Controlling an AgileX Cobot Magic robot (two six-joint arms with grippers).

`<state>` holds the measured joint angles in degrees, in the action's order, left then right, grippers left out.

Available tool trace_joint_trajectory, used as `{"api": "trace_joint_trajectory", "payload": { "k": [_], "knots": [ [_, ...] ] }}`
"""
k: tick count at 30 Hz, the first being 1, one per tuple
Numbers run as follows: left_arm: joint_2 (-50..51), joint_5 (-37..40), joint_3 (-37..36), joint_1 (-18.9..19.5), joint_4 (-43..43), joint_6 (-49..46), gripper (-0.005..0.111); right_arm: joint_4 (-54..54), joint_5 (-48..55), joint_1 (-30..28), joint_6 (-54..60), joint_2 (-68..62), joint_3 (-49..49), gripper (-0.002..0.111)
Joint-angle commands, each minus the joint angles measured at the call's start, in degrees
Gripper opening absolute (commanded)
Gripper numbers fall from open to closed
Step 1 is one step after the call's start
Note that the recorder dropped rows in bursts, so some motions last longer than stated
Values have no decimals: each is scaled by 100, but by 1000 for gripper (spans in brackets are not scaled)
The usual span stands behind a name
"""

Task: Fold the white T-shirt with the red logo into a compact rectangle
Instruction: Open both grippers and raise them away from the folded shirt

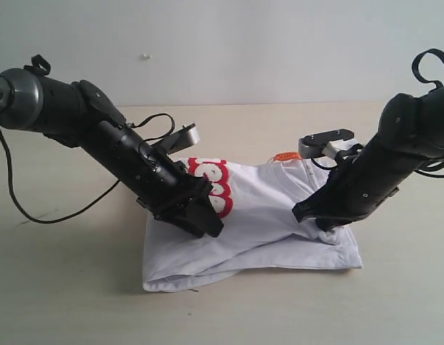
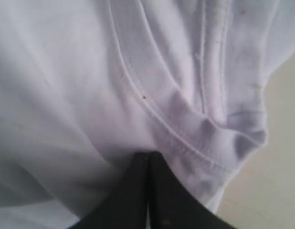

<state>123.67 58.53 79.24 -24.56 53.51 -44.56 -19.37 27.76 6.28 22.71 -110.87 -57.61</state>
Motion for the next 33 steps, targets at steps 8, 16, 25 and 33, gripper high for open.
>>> {"api": "trace_joint_trajectory", "payload": {
  "k": [8, 16, 25, 33],
  "knots": [
    [-1228, 90, 0, 784, 36, 248, 24, -75, -462, -29, 14, 1860, 62, 0],
    [-2139, -102, -147, 1139, -1405, 1388, 0, 490, -2, -29, -38, 2680, 62, 0],
    [-3602, -2533, -1645, 1139, -2011, 2148, 0, 1295, 226, -29, -883, 3058, 125, 0],
    [-4486, -3609, -2732, 1139, -1953, 2235, 0, 1540, -152, -29, -1256, 3571, 677, 0]
  ]
}}
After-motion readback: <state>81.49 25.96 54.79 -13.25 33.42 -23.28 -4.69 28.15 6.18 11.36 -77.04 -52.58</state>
